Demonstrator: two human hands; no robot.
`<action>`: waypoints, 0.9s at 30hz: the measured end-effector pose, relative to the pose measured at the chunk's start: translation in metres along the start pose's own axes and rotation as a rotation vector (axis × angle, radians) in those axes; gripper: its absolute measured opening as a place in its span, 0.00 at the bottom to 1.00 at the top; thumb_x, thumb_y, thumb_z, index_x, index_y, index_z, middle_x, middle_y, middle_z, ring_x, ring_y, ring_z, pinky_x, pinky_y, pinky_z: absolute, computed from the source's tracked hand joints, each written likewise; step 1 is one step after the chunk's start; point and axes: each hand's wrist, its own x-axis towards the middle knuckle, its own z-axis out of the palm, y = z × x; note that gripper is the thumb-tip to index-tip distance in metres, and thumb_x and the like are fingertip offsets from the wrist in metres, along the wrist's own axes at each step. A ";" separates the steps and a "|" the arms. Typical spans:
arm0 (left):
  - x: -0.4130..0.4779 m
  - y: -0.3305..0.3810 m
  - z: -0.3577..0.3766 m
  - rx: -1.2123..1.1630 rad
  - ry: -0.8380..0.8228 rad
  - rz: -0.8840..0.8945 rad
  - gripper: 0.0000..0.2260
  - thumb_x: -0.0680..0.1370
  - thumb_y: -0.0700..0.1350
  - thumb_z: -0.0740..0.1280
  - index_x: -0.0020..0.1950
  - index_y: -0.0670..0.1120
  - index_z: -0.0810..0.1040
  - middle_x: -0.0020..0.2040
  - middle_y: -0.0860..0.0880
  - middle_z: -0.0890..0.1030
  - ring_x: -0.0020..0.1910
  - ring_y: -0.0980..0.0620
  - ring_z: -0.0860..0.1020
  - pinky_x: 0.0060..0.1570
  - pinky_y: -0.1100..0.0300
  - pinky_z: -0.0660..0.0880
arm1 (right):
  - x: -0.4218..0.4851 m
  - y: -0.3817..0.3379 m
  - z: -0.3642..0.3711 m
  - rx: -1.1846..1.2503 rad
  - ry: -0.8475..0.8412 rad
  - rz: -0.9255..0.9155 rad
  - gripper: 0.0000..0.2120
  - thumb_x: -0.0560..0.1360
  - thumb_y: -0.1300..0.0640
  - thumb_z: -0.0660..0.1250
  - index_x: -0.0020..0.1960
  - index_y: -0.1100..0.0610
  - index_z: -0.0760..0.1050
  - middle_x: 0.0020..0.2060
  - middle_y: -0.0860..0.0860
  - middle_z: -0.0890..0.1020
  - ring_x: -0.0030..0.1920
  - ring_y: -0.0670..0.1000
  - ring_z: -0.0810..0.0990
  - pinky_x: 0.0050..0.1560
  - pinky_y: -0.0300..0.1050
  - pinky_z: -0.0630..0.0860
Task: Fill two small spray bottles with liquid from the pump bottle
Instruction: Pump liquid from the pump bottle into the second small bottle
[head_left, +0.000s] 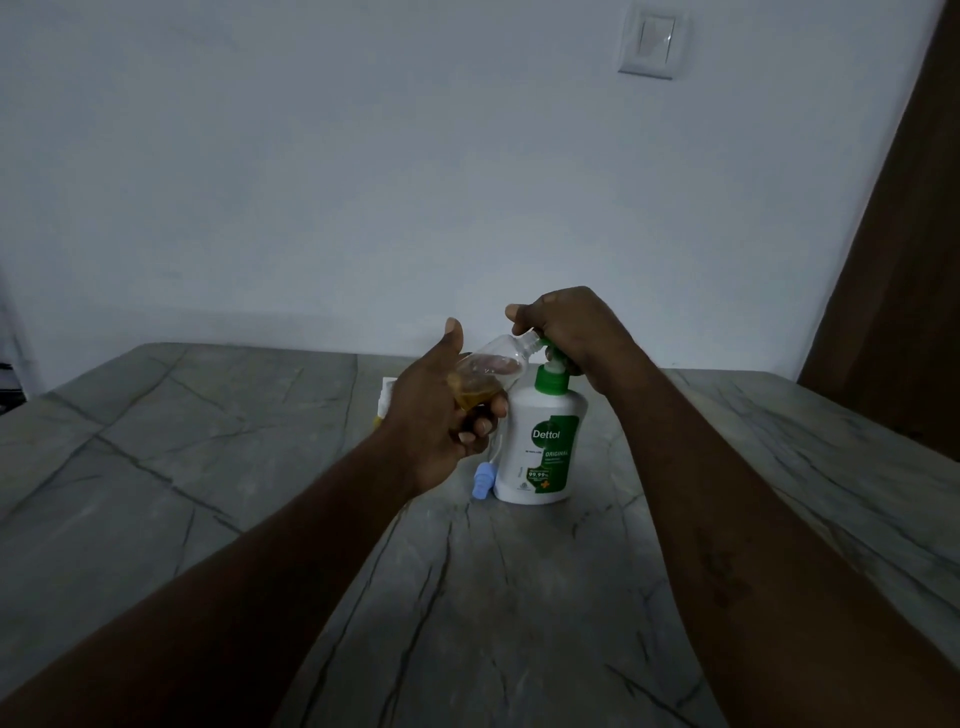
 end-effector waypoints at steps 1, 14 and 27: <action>0.000 -0.001 0.000 0.001 0.003 -0.001 0.33 0.81 0.69 0.53 0.60 0.42 0.81 0.34 0.44 0.77 0.27 0.52 0.67 0.28 0.61 0.60 | 0.001 0.001 0.001 -0.015 -0.012 0.004 0.12 0.77 0.48 0.71 0.46 0.57 0.85 0.35 0.49 0.81 0.33 0.48 0.75 0.33 0.40 0.70; -0.001 -0.001 -0.003 0.027 0.004 0.001 0.32 0.82 0.68 0.53 0.55 0.43 0.82 0.34 0.44 0.77 0.27 0.53 0.68 0.30 0.60 0.59 | 0.000 -0.004 0.004 -0.131 0.009 -0.046 0.16 0.78 0.46 0.70 0.47 0.59 0.86 0.40 0.52 0.83 0.37 0.51 0.78 0.44 0.47 0.76; -0.002 -0.003 -0.002 0.035 0.036 -0.010 0.32 0.82 0.68 0.53 0.55 0.42 0.83 0.33 0.44 0.77 0.27 0.53 0.68 0.32 0.59 0.59 | 0.002 0.005 0.008 -0.050 -0.054 0.039 0.13 0.75 0.46 0.73 0.47 0.56 0.86 0.41 0.51 0.83 0.40 0.51 0.77 0.47 0.48 0.73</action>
